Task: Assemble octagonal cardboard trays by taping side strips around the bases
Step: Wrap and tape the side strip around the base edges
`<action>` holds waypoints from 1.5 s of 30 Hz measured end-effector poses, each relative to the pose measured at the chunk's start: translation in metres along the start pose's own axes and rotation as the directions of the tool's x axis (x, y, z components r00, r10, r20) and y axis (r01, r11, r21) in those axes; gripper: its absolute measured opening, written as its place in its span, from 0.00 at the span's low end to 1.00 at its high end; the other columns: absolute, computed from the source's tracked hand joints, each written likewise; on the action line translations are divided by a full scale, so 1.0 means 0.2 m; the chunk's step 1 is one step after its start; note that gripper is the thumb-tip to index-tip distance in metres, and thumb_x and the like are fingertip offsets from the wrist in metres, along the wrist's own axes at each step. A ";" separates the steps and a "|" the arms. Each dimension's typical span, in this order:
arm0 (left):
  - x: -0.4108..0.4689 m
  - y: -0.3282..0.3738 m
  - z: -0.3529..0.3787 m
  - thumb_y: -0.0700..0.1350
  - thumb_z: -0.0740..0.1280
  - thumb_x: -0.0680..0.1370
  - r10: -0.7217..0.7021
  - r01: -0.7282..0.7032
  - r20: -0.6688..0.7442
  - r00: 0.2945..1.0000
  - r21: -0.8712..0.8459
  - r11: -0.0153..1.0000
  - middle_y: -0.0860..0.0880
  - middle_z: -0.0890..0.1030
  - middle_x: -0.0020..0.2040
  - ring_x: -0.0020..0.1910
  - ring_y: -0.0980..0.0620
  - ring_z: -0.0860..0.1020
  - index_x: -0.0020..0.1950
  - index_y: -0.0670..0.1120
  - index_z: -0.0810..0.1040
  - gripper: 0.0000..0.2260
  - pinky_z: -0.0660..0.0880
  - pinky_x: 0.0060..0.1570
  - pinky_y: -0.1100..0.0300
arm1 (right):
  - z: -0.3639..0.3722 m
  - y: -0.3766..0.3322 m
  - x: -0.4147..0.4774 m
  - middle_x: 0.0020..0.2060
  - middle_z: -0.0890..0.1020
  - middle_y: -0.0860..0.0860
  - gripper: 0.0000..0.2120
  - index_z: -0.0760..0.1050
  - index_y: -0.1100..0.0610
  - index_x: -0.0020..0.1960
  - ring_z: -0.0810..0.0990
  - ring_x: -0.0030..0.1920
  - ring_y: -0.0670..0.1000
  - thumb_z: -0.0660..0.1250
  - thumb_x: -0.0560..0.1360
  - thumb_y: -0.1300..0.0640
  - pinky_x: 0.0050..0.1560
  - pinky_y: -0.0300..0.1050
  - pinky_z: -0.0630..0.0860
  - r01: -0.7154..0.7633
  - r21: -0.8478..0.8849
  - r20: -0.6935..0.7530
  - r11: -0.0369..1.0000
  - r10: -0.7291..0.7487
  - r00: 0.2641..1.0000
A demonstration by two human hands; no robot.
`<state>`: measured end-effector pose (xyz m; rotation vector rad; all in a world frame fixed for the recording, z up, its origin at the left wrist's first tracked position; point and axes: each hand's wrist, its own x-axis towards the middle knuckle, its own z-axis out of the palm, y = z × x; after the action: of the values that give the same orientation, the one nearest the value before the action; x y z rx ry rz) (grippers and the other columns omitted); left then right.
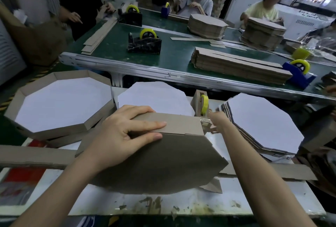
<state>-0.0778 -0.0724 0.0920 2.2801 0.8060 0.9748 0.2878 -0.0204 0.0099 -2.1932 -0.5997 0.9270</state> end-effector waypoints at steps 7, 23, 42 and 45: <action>0.06 -0.04 0.01 0.65 0.65 0.72 -0.017 0.017 0.007 1.000 0.003 1.000 0.66 0.76 0.62 0.63 0.59 0.73 0.57 0.71 0.78 0.14 0.74 0.61 0.53 | 0.07 0.05 0.28 0.45 0.77 0.60 0.10 0.70 0.65 0.59 0.80 0.41 0.59 0.61 0.82 0.61 0.20 0.47 0.76 -0.109 -0.210 0.038 0.972 0.119 0.992; 0.12 -0.07 0.05 0.66 0.65 0.71 -0.015 0.016 -0.024 1.000 0.044 0.999 0.65 0.75 0.62 0.64 0.57 0.73 0.57 0.70 0.78 0.15 0.69 0.61 0.64 | 0.07 0.14 0.31 0.40 0.77 0.54 0.04 0.75 0.61 0.51 0.78 0.35 0.52 0.65 0.77 0.63 0.32 0.46 0.76 -0.116 0.728 0.031 0.676 0.136 0.990; 0.09 -0.06 0.05 0.68 0.65 0.71 -0.017 0.020 -0.063 0.998 0.054 0.998 0.65 0.76 0.61 0.63 0.56 0.74 0.57 0.71 0.78 0.15 0.74 0.60 0.52 | 0.10 0.50 0.25 0.59 0.81 0.60 0.15 0.78 0.70 0.58 0.79 0.57 0.55 0.73 0.73 0.68 0.62 0.46 0.73 -0.004 0.382 -0.134 0.924 0.059 0.989; 0.09 -0.06 0.05 0.67 0.65 0.72 -0.016 0.020 -0.058 0.998 0.065 0.998 0.66 0.75 0.62 0.64 0.57 0.73 0.56 0.70 0.78 0.14 0.73 0.61 0.54 | 0.08 0.54 0.20 0.45 0.83 0.60 0.13 0.80 0.71 0.56 0.78 0.42 0.53 0.72 0.74 0.65 0.39 0.41 0.75 -0.087 0.178 -0.109 0.980 0.108 0.988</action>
<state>-0.0646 -0.0545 0.0865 2.3052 0.8935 1.0238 0.3173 -0.0609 -0.0961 -2.1183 -0.3447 0.8588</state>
